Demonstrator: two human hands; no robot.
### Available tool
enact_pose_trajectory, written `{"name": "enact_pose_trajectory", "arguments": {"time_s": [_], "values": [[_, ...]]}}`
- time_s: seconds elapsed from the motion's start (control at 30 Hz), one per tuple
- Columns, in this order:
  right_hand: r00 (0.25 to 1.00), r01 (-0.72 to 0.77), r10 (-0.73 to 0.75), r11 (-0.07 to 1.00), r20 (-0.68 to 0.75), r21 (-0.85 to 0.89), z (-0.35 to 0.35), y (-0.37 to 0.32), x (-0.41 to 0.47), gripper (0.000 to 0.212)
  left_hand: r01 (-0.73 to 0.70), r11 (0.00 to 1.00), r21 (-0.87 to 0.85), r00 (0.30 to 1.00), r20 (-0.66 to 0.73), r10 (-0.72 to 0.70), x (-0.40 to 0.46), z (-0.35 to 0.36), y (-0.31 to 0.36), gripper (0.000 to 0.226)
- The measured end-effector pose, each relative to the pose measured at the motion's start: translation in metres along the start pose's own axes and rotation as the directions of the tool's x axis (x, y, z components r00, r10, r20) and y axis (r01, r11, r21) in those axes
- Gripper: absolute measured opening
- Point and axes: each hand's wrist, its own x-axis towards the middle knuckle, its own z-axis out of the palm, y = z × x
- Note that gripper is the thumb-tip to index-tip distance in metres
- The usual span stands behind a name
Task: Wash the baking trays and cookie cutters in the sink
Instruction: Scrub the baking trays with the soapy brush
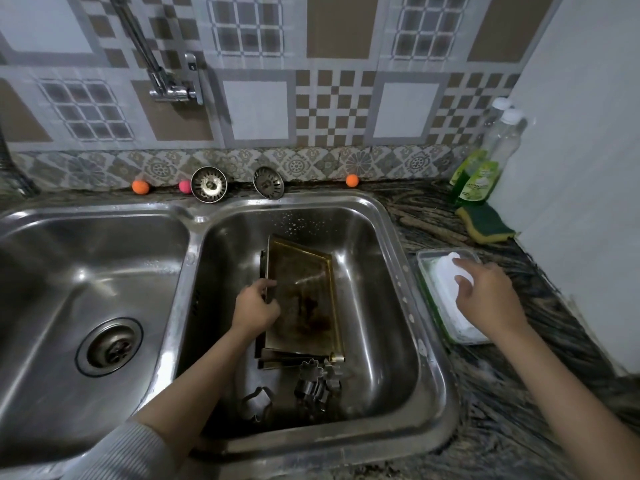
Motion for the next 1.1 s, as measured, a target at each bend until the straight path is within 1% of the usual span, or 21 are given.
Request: {"name": "enact_pose_trajectory", "arguments": {"time_s": [0.1, 0.2, 0.27, 0.37, 0.47, 0.53, 0.63, 0.7, 0.77, 0.87, 0.93, 1.0, 1.07, 1.1], "values": [[1.000, -0.002, 0.002, 1.000, 0.022, 0.016, -0.009, 0.001, 0.007, 0.040, 0.008, 0.999, -0.036, 0.998, 0.060, -0.006, 0.002, 0.000, 0.007, 0.055], [0.997, 0.078, -0.078, 0.996, 0.006, 0.044, -0.023, -0.013, 0.005, 0.042, 0.042, 0.992, -0.116, 0.995, 0.095, -0.031, 0.000, 0.001, 0.017, 0.064], [0.988, 0.155, -0.153, 0.984, -0.028, 0.086, -0.032, -0.030, 0.001, 0.042, 0.064, 0.979, -0.192, 0.996, 0.065, -0.052, -0.003, 0.001, 0.021, 0.065], [0.952, 0.299, -0.282, 0.940, -0.123, 0.164, -0.036, -0.064, -0.007, 0.040, 0.010, 0.974, -0.227, 1.000, -0.025, -0.016, -0.011, 0.000, 0.024, 0.066], [0.904, 0.425, -0.402, 0.881, -0.142, 0.209, -0.021, -0.104, -0.011, 0.039, -0.037, 0.947, -0.320, 0.996, -0.089, 0.009, -0.025, -0.004, 0.026, 0.067], [0.877, 0.480, -0.463, 0.843, -0.127, 0.244, -0.002, -0.128, -0.012, 0.040, -0.077, 0.922, -0.379, 0.989, -0.143, 0.024, -0.036, -0.008, 0.029, 0.065], [0.869, 0.483, -0.492, 0.818, -0.054, 0.312, 0.032, -0.156, -0.013, 0.041, -0.155, 0.901, -0.406, 0.973, -0.221, 0.068, -0.051, -0.013, 0.039, 0.053], [0.857, 0.488, -0.514, 0.824, 0.021, 0.288, 0.053, -0.168, -0.015, 0.044, -0.201, 0.881, -0.429, 0.962, -0.254, 0.097, -0.061, -0.016, 0.046, 0.045], [0.855, 0.488, -0.514, 0.842, 0.067, 0.229, 0.067, -0.171, -0.016, 0.048, -0.243, 0.863, -0.443, 0.950, -0.287, 0.121, -0.069, -0.019, 0.049, 0.042], [0.839, 0.533, -0.543, 0.834, 0.039, 0.141, 0.075, -0.163, -0.009, 0.055, -0.242, 0.854, -0.461, 0.942, -0.321, 0.094, -0.074, -0.021, 0.050, 0.041], [0.832, 0.527, -0.549, 0.827, 0.080, 0.194, 0.073, -0.159, -0.004, 0.060, -0.244, 0.859, -0.450, 0.938, -0.335, 0.090, -0.076, -0.018, 0.051, 0.042], [0.800, 0.552, -0.584, 0.807, 0.140, 0.209, 0.071, -0.158, -0.008, 0.069, -0.249, 0.863, -0.439, 0.938, -0.329, 0.104, -0.078, -0.013, 0.053, 0.043], [0.776, 0.595, -0.616, 0.787, 0.139, 0.165, 0.072, -0.155, -0.013, 0.071, -0.258, 0.858, -0.443, 0.939, -0.324, 0.115, -0.079, -0.009, 0.055, 0.043], [0.791, 0.583, -0.601, 0.797, 0.116, 0.159, 0.072, -0.153, -0.011, 0.070, -0.268, 0.854, -0.446, 0.937, -0.327, 0.123, -0.080, -0.008, 0.056, 0.043]]}}
